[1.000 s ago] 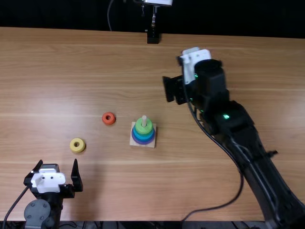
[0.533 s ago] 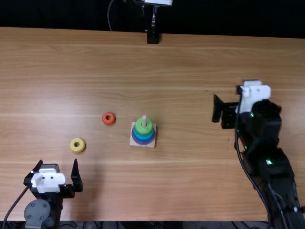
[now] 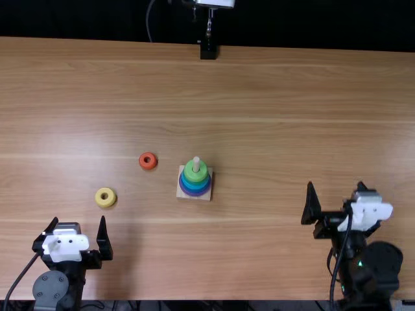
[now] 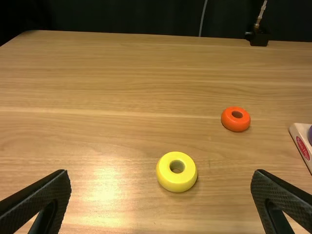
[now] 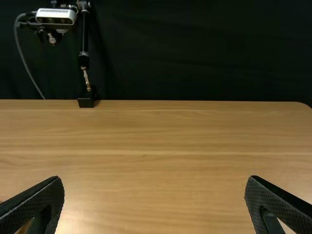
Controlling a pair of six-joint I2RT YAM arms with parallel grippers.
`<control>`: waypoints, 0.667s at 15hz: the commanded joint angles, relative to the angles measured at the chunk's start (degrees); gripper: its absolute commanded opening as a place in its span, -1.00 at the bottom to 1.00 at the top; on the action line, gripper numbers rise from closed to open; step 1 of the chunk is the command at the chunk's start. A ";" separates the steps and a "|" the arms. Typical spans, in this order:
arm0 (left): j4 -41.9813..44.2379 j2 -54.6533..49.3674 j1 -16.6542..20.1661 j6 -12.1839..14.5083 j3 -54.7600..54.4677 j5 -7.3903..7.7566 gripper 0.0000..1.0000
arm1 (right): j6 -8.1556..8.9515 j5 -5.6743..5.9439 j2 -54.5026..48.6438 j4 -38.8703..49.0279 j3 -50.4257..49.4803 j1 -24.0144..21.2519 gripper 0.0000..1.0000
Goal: Build the Hanoi tower: stack the rings onto the peg from bottom to top in this color order: purple, dark blue, light blue, dark green, light green, yellow, orange.
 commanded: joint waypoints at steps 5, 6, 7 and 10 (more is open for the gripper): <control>-4.80 -0.67 0.01 0.01 -6.04 -0.46 1.00 | -0.04 -0.45 -16.16 2.22 -17.34 -4.33 1.00; -4.80 -0.67 0.01 0.01 -6.04 -0.46 1.00 | -0.14 -0.45 -17.47 3.80 -20.24 -4.24 1.00; -4.80 -0.67 0.01 0.01 -6.04 -0.46 1.00 | 0.07 -0.45 -18.88 6.12 -21.91 -4.07 1.00; -4.80 -0.67 0.01 0.01 -6.04 -0.46 1.00 | 0.49 -0.24 -23.98 6.22 -25.51 -4.24 1.00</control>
